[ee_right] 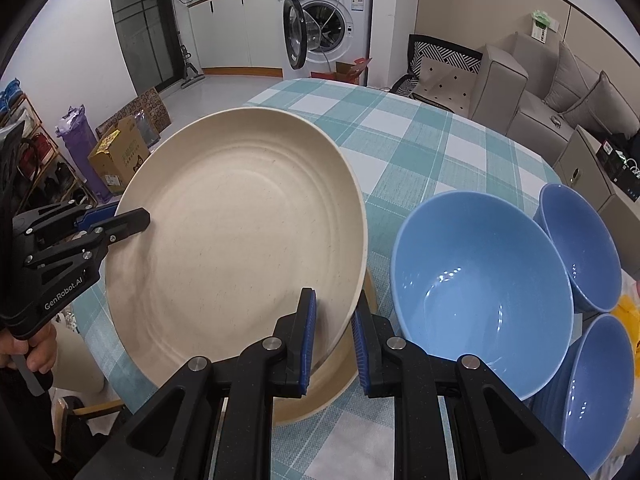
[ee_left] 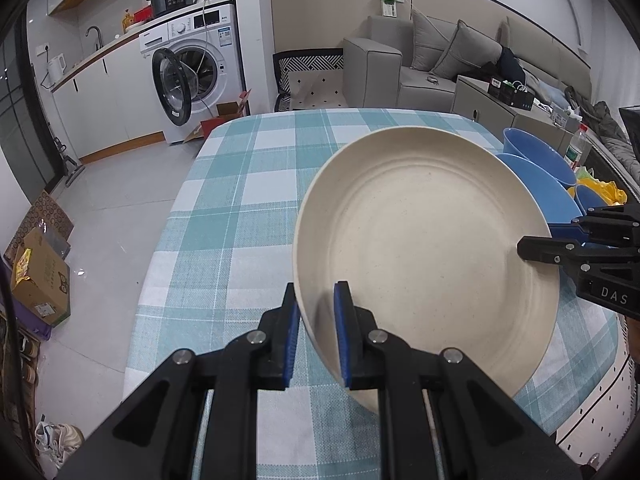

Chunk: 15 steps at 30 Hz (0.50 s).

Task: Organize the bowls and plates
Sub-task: 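Lower the held plate onto the large cream plate with both grippers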

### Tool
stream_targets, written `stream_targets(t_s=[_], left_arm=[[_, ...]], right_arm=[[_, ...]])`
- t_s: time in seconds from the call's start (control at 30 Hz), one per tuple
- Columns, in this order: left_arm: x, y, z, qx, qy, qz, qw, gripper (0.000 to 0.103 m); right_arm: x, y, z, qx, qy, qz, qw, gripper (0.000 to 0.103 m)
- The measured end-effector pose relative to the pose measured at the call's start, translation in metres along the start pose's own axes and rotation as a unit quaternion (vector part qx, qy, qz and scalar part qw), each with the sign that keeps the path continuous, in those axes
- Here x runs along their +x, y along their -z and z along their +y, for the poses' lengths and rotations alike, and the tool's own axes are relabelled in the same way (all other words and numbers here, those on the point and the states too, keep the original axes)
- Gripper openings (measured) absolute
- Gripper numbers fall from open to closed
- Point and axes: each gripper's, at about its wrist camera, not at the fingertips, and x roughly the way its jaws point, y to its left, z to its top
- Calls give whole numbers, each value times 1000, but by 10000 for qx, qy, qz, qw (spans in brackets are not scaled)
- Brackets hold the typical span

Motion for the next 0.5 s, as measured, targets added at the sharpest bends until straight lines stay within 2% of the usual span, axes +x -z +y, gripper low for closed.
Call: stream_targets(t_s=[0.5], left_arm=[[14,17,-2,-8,31,265,9996,15]], right_arm=[[18,19,5,-111,78,224,9997,18]])
